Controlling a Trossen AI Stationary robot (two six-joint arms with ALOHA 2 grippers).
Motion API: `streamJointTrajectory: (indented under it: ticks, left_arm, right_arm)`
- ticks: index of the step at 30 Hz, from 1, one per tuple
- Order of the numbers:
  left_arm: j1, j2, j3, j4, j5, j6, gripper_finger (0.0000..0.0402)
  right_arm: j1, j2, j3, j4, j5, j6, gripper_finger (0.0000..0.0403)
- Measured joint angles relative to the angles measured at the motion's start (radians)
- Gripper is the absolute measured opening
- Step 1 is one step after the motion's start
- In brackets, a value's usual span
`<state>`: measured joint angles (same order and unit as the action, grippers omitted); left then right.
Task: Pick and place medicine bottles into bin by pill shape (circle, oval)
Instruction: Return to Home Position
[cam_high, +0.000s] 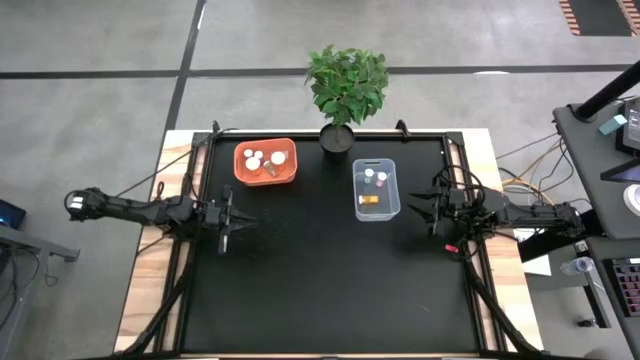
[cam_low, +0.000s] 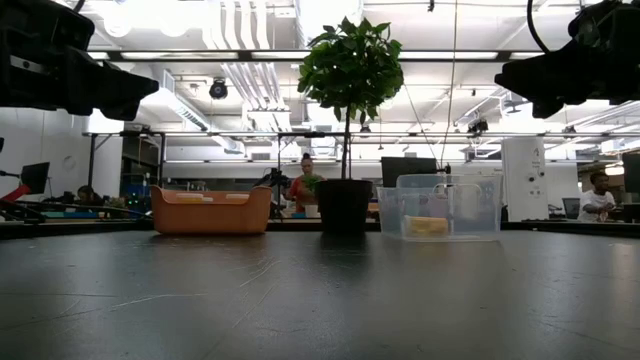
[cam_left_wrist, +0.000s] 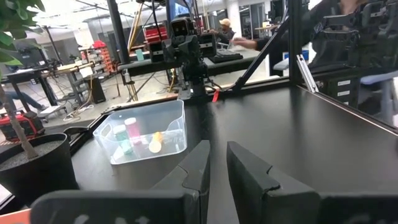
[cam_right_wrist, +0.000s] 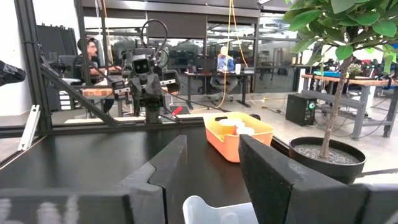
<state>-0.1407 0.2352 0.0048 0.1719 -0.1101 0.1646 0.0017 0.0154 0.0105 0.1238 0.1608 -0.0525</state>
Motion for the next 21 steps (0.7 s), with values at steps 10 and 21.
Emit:
streamJointTrajectory:
  ticks: [10,21]
  left_arm:
    - [0.0,0.0,0.0,0.0,0.0,0.0,0.0035]
    - [0.0,0.0,0.0,0.0,0.0,0.0,0.0035]
  right_arm:
    - [0.0,0.0,0.0,0.0,0.0,0.0,0.0134]
    - [0.0,0.0,0.0,0.0,0.0,0.0,0.0137]
